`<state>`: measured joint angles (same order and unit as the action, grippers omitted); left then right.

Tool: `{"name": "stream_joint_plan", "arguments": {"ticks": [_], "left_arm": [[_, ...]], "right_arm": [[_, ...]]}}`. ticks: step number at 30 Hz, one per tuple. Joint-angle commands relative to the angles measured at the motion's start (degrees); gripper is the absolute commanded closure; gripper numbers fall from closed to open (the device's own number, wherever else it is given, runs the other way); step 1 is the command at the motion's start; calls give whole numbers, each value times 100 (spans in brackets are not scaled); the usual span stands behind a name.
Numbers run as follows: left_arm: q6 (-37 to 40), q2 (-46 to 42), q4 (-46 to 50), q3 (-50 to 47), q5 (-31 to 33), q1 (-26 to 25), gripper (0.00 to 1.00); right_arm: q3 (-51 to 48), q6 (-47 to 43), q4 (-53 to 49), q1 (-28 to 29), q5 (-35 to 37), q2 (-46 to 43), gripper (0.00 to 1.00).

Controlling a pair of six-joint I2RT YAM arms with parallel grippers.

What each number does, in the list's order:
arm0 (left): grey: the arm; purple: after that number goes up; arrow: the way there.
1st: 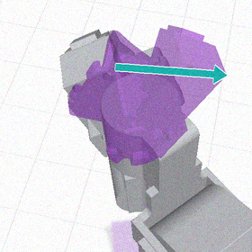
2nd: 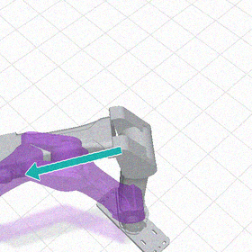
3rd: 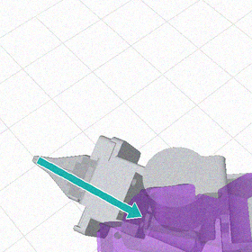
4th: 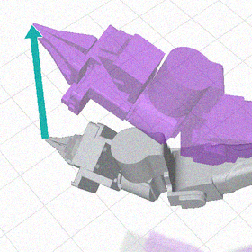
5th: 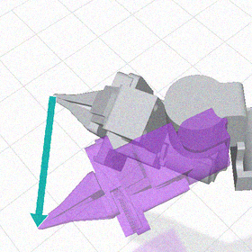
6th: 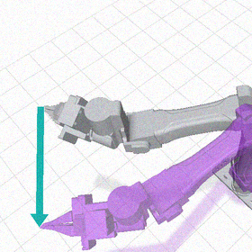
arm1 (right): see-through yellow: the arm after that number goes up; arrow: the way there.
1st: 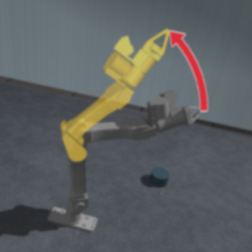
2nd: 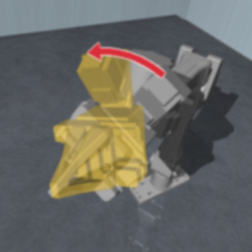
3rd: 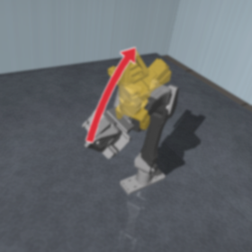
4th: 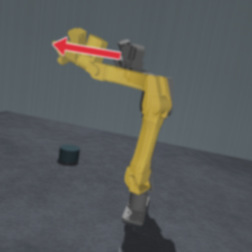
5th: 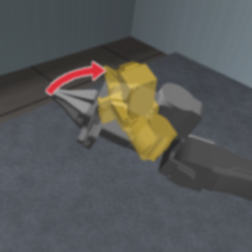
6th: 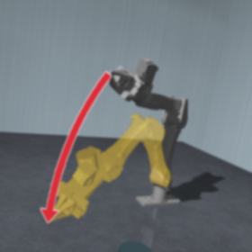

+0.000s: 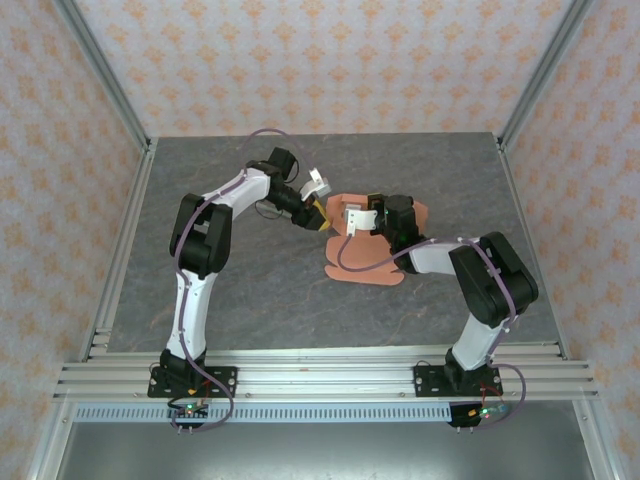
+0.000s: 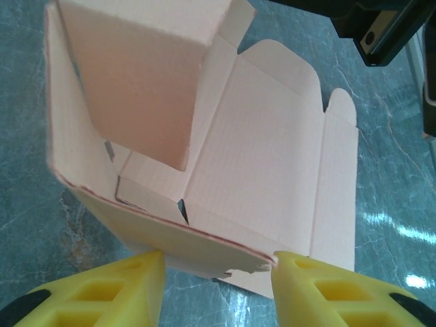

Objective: Fold the paper box

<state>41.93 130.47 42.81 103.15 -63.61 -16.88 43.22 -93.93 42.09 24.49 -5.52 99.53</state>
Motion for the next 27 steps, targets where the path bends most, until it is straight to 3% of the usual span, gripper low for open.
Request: {"name": "stream_joint_plan", "arguments": {"ticks": [1,14,21,27], "left_arm": [[236,11,378,188,-253,-2,53],[31,-370,135,-61,-290,395,43],[-982,-221,-420,71,94,441,49],[-894,-10,-365,207,248,373,54]], "right_arm": [[-7,11,35,44,102,19,100],[72,24,-87,38,74,-81,100],[133,66,-137,36,71,-108,100],[138,94,-142,34,75,-113,100]]}}
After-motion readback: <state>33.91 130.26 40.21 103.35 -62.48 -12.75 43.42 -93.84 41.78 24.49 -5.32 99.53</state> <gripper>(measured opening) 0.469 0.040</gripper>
